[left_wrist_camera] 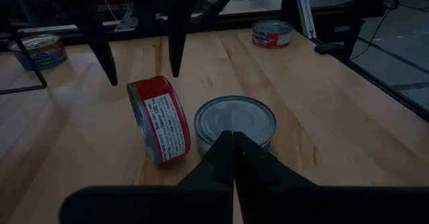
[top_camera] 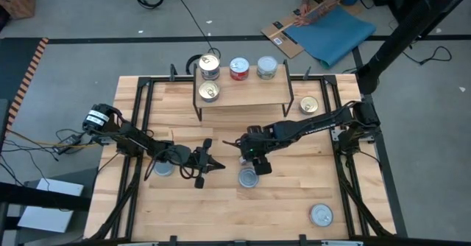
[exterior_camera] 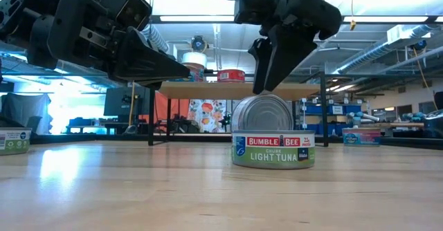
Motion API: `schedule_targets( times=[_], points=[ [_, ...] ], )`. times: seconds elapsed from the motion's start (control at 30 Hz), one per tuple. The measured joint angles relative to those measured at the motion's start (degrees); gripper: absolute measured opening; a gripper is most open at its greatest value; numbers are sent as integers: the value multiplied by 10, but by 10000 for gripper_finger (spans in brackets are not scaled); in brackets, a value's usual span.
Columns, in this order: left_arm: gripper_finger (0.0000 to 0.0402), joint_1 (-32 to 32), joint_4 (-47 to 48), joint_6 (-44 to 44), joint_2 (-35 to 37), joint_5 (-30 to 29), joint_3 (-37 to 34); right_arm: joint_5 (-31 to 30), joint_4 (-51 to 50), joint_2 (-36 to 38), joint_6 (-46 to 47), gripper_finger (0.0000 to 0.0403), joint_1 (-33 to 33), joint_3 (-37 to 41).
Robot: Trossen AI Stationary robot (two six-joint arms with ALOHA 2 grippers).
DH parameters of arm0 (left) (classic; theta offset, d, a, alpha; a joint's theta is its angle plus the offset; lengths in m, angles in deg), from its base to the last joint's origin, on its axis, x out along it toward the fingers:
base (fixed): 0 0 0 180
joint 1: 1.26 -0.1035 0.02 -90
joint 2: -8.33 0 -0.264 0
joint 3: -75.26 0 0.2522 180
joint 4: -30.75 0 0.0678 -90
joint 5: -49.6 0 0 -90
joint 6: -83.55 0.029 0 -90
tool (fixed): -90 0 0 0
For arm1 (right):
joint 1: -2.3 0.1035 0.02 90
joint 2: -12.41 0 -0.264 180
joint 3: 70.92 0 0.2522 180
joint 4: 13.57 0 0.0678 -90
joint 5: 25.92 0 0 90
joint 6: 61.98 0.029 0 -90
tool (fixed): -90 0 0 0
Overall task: Stack canned seafood by type on shelf
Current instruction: Put the red tuna can on the shelf aligned with the other red tuna can
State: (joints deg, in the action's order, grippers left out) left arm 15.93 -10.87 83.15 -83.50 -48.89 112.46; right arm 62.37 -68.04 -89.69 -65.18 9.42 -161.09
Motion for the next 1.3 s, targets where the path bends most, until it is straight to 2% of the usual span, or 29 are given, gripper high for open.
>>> schedule_targets(
  times=[0.3,0.67,0.8,1.0,1.1,1.2,1.3],
  points=[
    [6,0,0,5,0,0,0,8,10,0,-15,242,-5,0],
    [6,0,-3,13,0,0,0,21,34,-46,-13,234,-10,1],
    [6,0,-2,13,0,0,0,29,35,-47,-11,210,-10,1],
    [6,0,-2,13,0,0,0,31,38,-47,-9,150,-10,-1],
    [6,0,-6,13,0,0,0,32,24,-47,0,148,-9,-19],
    [6,0,-5,14,0,0,0,-8,8,-44,-9,148,-4,-57],
    [6,0,-5,15,0,0,0,-111,-34,-38,-53,148,6,-105]
  ],
)
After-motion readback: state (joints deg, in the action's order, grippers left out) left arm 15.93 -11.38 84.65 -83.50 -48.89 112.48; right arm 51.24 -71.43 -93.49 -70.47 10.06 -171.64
